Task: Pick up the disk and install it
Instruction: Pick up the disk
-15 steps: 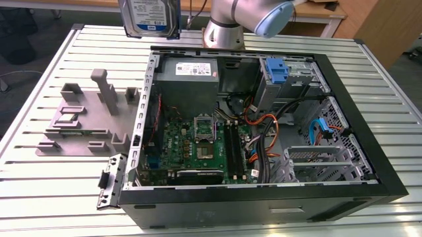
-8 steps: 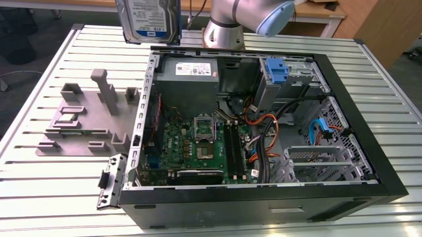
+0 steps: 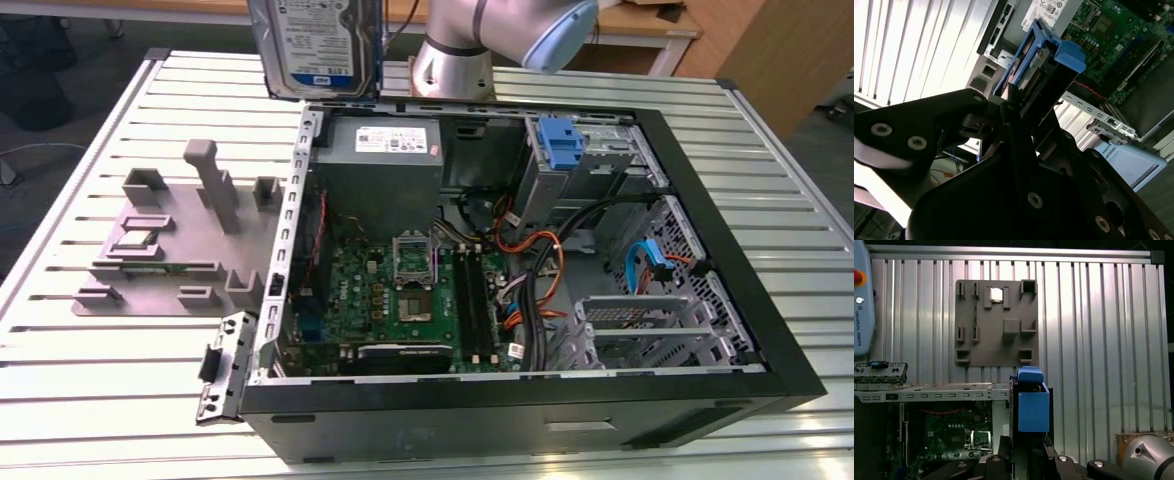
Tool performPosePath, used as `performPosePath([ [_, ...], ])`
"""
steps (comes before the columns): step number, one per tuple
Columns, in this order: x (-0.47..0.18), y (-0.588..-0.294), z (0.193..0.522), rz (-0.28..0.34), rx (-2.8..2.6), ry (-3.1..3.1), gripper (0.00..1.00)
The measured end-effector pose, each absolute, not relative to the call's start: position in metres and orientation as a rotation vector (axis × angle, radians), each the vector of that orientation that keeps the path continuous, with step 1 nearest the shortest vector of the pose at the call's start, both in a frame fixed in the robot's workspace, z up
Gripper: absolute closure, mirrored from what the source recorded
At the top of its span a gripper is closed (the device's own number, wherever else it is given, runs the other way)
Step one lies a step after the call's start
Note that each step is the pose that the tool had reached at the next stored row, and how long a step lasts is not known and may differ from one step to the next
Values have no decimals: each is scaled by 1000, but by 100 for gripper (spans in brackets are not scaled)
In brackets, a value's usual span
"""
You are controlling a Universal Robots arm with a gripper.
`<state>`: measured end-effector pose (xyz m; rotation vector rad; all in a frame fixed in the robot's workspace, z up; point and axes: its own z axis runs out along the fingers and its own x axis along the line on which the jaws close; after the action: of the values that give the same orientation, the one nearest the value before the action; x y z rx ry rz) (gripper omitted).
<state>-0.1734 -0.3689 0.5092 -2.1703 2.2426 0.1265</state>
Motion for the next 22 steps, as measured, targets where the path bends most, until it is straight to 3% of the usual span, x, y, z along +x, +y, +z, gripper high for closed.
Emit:
performPosePath([
  [22, -94, -380, 504, 127, -2171, 2243, 65],
])
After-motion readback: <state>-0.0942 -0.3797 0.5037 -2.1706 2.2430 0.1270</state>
